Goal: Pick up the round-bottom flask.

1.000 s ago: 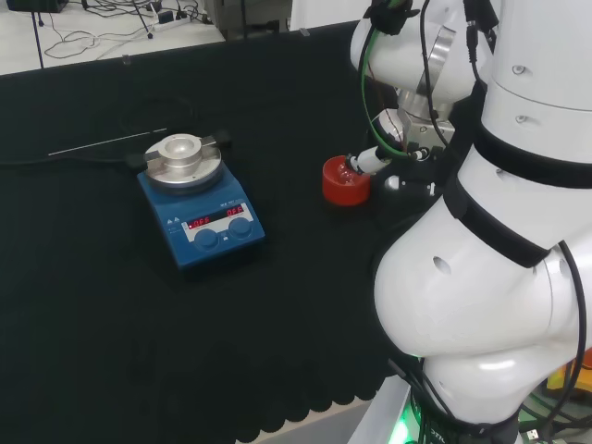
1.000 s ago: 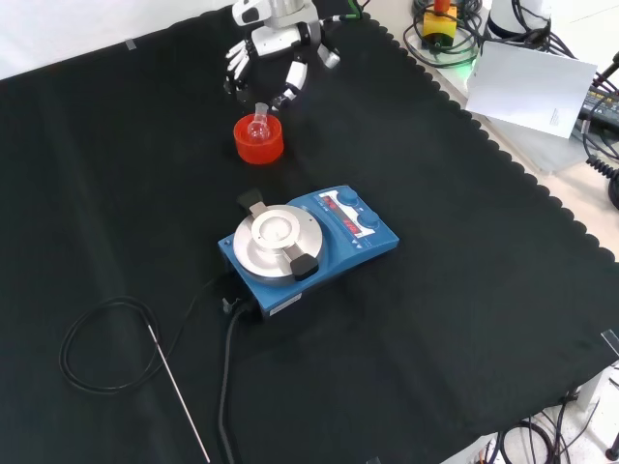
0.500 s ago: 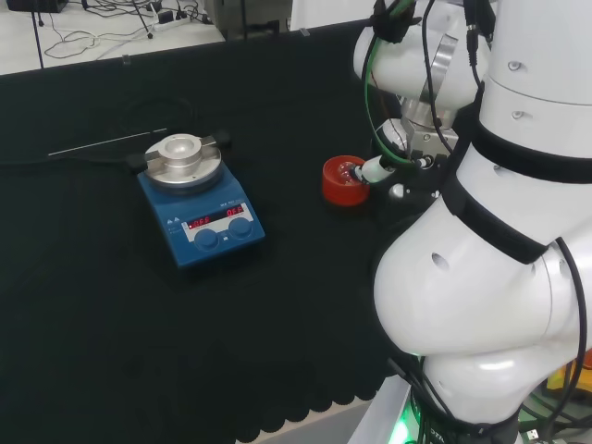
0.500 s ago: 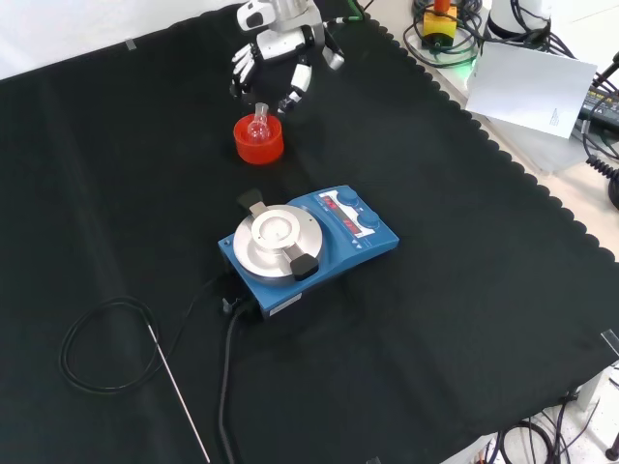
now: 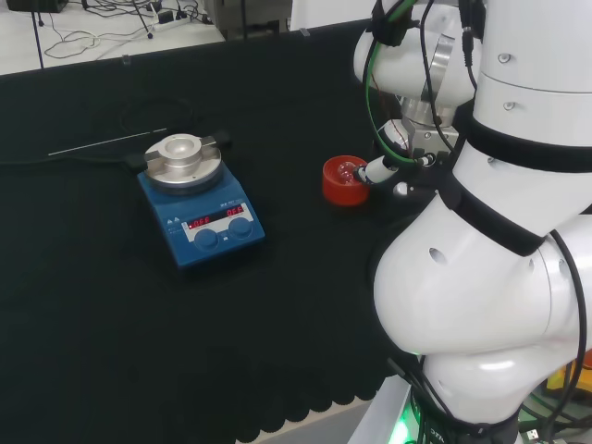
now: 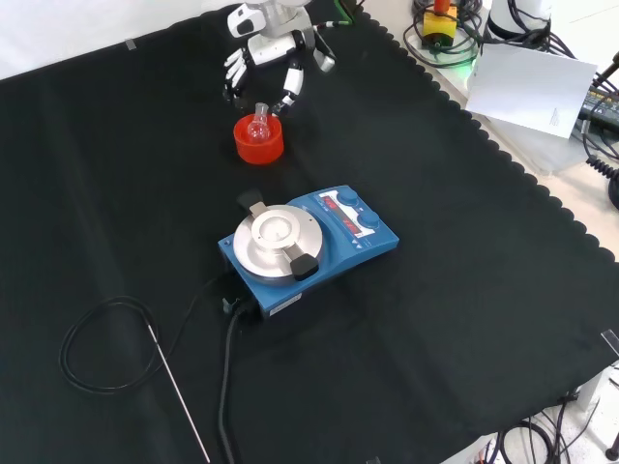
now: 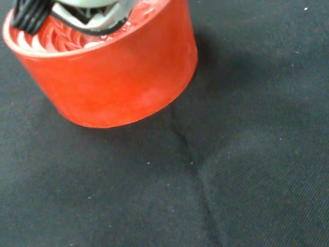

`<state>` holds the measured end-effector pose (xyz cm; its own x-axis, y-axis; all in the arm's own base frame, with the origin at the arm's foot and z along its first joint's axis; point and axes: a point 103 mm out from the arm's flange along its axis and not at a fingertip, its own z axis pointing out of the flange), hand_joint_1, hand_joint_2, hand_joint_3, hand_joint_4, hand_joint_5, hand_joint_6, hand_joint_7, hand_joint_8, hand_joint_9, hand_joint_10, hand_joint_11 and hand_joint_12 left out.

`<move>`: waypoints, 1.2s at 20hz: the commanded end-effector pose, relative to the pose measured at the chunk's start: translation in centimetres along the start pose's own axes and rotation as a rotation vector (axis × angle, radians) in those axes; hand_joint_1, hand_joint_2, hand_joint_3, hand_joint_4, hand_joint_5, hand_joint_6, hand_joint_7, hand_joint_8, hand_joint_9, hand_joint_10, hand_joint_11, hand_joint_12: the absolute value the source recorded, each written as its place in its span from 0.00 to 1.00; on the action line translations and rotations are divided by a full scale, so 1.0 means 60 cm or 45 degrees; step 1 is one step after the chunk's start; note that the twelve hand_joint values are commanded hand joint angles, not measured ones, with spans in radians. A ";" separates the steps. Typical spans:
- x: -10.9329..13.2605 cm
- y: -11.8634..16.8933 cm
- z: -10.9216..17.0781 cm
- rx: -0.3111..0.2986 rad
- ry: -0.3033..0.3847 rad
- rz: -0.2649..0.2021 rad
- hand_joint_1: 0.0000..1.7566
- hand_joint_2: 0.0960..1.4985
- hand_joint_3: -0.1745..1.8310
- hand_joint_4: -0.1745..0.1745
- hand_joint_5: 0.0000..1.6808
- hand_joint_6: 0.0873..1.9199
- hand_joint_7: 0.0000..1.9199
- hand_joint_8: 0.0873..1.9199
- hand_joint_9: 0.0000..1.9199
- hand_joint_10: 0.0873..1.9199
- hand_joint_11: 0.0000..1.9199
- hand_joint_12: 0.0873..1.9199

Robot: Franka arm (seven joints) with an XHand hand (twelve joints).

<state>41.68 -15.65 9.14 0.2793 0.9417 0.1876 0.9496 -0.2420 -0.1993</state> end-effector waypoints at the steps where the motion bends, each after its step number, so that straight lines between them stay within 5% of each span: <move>1: -0.004 0.006 0.000 0.010 -0.013 0.000 0.47 0.39 0.35 0.34 0.34 0.35 0.21 0.34 0.31 0.29 0.14 0.70; 15: -0.008 0.013 0.004 0.036 -0.017 -0.008 0.48 0.39 0.36 0.35 0.38 0.35 0.21 0.34 0.31 0.30 0.14 0.70; 24: -0.005 0.016 0.012 0.067 -0.007 0.001 0.49 0.41 0.36 0.32 0.53 0.34 0.23 0.34 0.32 0.30 0.15 0.70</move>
<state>42.39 -16.11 8.52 0.2720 0.9460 0.1765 0.9444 -0.2272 -0.2378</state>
